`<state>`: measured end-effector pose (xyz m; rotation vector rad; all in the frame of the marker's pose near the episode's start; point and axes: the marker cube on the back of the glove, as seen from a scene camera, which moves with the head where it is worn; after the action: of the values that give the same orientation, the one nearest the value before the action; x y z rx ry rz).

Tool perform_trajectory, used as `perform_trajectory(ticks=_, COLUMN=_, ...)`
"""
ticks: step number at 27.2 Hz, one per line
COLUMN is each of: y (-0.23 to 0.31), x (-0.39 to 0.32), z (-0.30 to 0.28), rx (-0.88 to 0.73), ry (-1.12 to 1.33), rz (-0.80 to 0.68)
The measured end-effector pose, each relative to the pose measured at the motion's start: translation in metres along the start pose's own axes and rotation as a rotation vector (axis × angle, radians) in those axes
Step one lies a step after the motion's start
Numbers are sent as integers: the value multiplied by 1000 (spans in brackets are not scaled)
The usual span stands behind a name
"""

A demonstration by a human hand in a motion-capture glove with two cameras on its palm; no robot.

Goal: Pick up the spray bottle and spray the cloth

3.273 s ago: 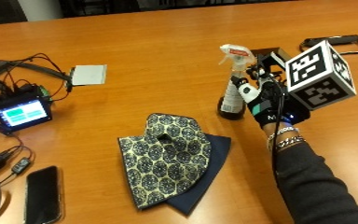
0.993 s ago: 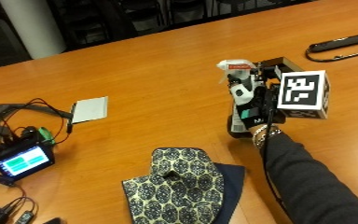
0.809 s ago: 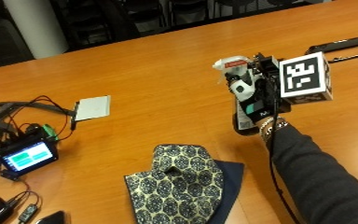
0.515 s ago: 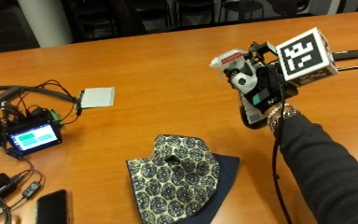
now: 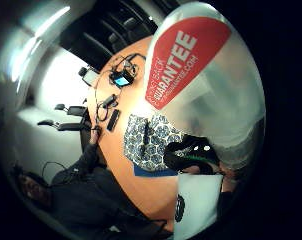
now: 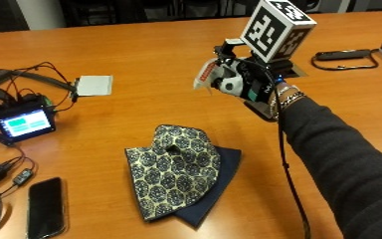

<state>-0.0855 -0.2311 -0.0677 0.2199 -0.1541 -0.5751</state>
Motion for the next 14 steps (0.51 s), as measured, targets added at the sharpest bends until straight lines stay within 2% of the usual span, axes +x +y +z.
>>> perform_trajectory(ticks=14, y=14, x=-39, z=17, rx=-231, ry=136, rz=-97)
